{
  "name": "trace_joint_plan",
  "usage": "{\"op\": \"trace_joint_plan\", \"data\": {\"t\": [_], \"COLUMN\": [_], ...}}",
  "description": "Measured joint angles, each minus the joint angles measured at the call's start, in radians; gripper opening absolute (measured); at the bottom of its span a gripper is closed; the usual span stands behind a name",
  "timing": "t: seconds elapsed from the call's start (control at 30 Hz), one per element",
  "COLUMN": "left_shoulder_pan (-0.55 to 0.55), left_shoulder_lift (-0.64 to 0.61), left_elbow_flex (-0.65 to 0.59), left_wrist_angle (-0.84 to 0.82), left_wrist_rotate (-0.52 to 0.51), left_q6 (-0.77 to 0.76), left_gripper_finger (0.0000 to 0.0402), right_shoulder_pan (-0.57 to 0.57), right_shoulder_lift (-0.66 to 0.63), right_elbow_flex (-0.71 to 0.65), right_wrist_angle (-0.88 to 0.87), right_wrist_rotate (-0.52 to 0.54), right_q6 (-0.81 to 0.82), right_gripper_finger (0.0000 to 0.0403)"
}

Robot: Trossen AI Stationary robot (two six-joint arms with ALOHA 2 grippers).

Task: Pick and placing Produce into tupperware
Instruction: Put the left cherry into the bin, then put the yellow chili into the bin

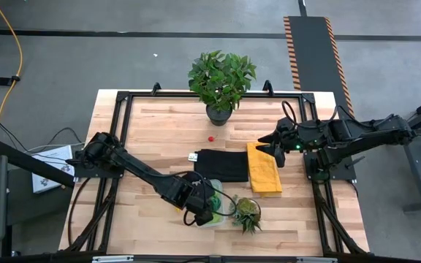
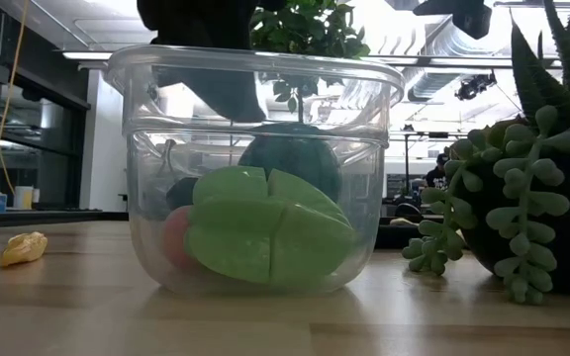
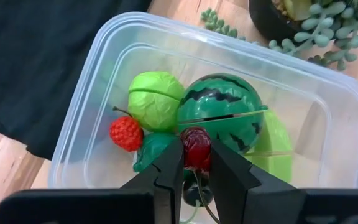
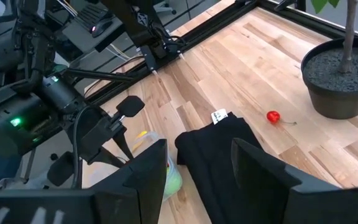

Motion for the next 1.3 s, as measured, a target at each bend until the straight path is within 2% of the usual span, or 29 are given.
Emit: {"op": "trace_joint_plan", "data": {"t": [0.1,0.37,0.5,0.87,1.17,1.3], "left_shoulder_pan": [0.0,0.0,0.0,0.001,0.052,0.083], "left_shoulder_lift": [0.001,0.001,-0.007,-0.134,-0.347,-0.451], "left_elbow_flex": [0.0,0.0,0.0,0.0,0.0,0.0], "left_wrist_angle": [0.001,0.006,0.004,-0.068,-0.182,-0.212], "left_wrist_rotate": [0.002,0.006,0.017,0.078,0.085,0.093], "left_q6": [0.013,0.017,0.05,0.153,0.235,0.304], "left_gripper_finger": [0.0066,0.0126,0.0134,0.0087,0.001,0.0008], "right_shoulder_pan": [0.0,0.0,0.0,0.0,0.0,0.0], "right_shoulder_lift": [0.0,0.0,0.0,0.0,0.0,0.0], "right_elbow_flex": [0.0,0.0,0.0,0.0,0.0,0.0], "right_wrist_angle": [0.002,0.002,0.002,-0.007,0.016,0.081], "right_wrist_rotate": [0.0,0.0,0.0,0.0,-0.028,-0.033], "right_q6": [0.0,0.0,0.0,-0.008,0.0,-0.026], "right_gripper_finger": [0.0171,0.0171,0.0171,0.0171,0.0171,0.0171]}}
